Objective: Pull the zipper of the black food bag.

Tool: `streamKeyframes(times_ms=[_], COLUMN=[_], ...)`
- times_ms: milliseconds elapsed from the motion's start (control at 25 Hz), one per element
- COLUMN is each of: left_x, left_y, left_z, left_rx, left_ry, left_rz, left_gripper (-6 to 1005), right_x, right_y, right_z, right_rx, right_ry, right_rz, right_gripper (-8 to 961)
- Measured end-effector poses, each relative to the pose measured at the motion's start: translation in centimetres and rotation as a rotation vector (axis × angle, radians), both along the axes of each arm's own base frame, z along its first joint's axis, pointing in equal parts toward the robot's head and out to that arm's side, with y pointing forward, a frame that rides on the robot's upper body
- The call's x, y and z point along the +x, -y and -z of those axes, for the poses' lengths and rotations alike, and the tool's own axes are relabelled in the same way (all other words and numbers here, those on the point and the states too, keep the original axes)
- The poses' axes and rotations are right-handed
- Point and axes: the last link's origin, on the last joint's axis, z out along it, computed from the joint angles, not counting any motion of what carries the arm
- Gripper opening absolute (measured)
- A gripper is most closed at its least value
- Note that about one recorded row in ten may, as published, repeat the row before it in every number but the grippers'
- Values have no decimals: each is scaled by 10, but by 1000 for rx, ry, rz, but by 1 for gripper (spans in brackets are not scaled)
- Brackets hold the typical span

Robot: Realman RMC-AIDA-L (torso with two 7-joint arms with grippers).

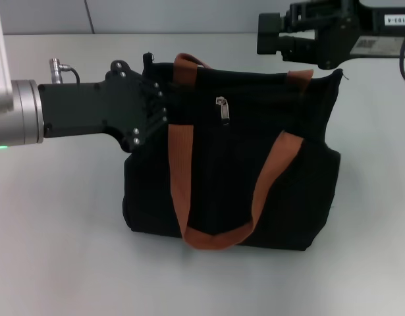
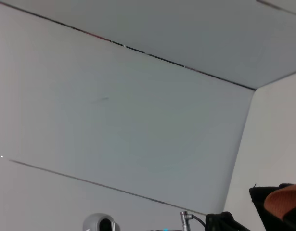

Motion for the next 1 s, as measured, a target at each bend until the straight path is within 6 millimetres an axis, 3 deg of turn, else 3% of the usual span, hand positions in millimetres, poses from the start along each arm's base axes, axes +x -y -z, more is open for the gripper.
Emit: streamKeyframes(times_ms=[480,760,1000], left_x=[4,6,5], left_y=[-5,-6,-7], left_z=[-10,-11,-10], left_rx=[20,17,12], left_ry=[114,153,173], left_rz=[-25,-33,-45], left_gripper=[32,32,31], right_x=[0,11,5], right_y=[5,16,27], right_z=[7,7,21], right_rx=[61,141,188], right_ry=[14,39,29], right_rz=[-126,-260,-418], right_gripper=[342,396,443])
